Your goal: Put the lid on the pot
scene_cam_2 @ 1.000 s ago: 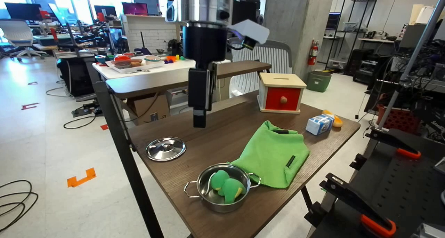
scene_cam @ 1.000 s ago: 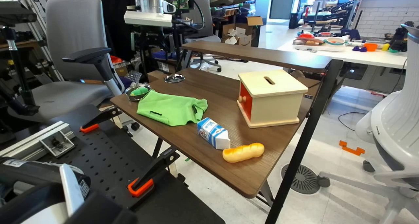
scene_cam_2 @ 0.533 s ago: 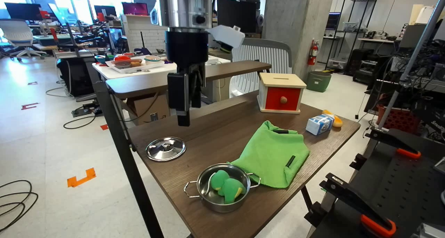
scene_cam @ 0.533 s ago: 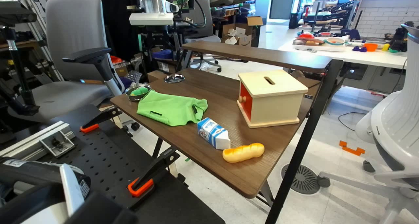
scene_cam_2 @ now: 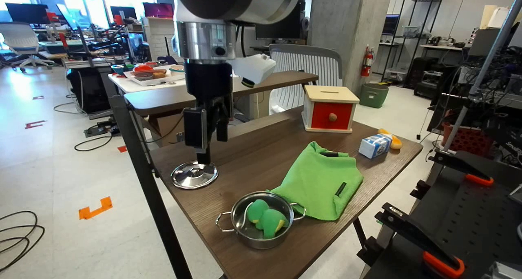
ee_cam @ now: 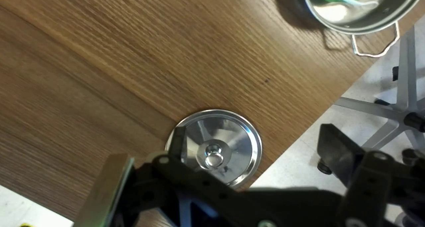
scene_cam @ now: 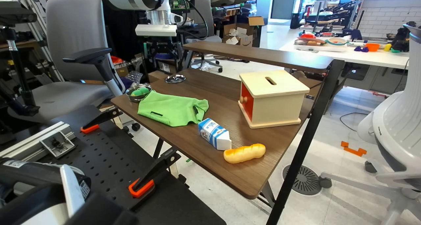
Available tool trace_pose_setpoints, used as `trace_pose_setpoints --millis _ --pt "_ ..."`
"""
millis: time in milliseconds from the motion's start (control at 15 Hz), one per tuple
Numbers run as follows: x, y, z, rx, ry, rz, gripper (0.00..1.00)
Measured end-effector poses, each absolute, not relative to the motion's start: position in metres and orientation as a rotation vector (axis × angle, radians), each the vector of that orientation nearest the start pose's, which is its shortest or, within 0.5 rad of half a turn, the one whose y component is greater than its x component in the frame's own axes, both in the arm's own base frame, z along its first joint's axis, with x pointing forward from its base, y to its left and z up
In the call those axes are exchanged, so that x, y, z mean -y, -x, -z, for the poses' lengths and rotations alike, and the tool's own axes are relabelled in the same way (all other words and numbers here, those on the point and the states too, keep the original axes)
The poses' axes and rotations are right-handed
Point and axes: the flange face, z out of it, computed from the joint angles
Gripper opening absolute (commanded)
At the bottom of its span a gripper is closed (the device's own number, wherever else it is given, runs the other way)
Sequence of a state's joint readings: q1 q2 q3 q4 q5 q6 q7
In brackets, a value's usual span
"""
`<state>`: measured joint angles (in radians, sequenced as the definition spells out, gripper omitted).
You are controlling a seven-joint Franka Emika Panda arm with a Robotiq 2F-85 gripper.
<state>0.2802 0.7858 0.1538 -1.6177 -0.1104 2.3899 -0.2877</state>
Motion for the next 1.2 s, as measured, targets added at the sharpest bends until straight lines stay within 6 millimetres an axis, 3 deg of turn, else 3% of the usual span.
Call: trace_pose_setpoints --millis 533,867,933,1000,1200 --pt "-0.298 -0.646 -0.142 1.143 2.894 0.02 1.0" --pt "-0.298 -0.656 -0.127 1.12 2.907 0.025 1.0" --pt "-0.298 -0.658 -0.124 1.116 2.909 0.023 0.75" --pt "-0.297 -0.66 -0.121 1.113 2.911 0.02 0.72" --pt "-0.297 -0.666 -0.115 1.103 2.915 0.022 0.49"
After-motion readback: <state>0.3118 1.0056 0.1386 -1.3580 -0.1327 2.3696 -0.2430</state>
